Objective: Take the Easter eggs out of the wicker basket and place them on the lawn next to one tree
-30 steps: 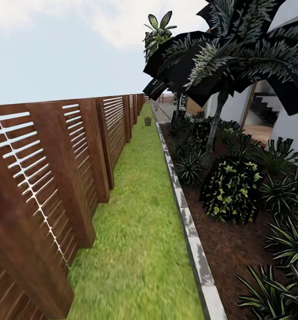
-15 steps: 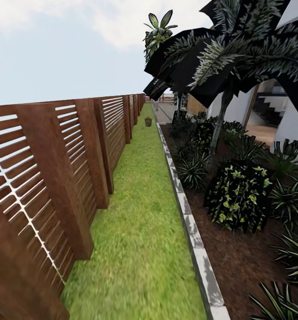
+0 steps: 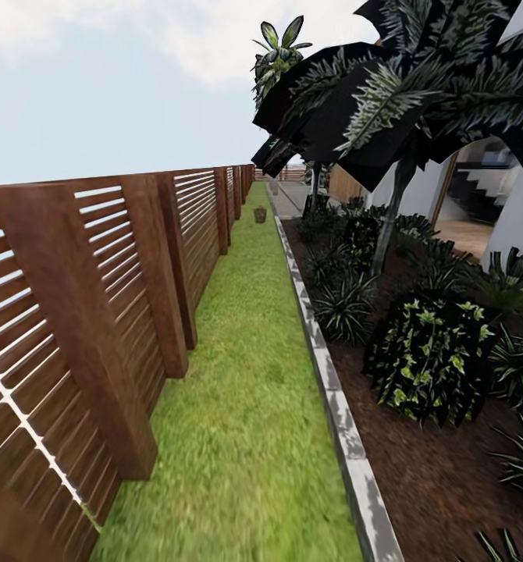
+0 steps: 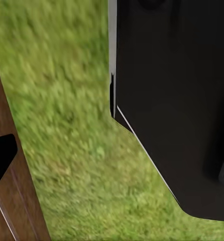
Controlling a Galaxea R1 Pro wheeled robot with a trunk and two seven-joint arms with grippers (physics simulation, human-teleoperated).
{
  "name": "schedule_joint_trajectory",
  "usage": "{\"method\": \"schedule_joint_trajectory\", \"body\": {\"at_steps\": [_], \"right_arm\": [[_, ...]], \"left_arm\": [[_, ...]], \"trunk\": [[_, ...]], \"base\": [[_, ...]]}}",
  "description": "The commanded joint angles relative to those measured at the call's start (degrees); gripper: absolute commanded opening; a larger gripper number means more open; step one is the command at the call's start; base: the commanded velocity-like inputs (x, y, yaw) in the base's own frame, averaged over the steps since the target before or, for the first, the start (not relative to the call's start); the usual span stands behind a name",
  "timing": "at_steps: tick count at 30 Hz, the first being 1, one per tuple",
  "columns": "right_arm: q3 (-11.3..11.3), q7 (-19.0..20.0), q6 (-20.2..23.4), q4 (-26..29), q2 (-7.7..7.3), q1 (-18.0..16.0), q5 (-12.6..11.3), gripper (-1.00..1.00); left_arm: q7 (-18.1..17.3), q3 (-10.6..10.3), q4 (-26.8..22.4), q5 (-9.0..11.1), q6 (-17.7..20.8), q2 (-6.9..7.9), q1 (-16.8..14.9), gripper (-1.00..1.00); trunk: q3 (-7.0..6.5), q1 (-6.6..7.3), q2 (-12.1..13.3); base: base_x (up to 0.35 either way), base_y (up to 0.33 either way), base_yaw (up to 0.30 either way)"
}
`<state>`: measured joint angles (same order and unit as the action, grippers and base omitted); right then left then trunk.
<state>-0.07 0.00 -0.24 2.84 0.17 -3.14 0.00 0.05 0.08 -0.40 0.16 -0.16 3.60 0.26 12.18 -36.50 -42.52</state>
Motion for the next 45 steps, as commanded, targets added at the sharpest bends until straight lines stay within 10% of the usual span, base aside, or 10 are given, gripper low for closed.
{"method": "schedule_joint_trajectory", "body": {"at_steps": [1,45], "right_arm": [[0.0,0.0,0.0,0.0,0.01,0.0,0.0,1.0],[0.0,0.0,0.0,0.0,0.01,0.0,0.0,1.0]], "left_arm": [[0.0,0.0,0.0,0.0,0.0,0.02,0.0,1.0],[0.0,0.0,0.0,0.0,0.0,0.0,0.0,1.0]], "trunk": [[0.06,-0.04,0.0],[0.06,-0.04,0.0]], "base": [[0.323,0.0,0.0],[0.323,0.0,0.0]]}}
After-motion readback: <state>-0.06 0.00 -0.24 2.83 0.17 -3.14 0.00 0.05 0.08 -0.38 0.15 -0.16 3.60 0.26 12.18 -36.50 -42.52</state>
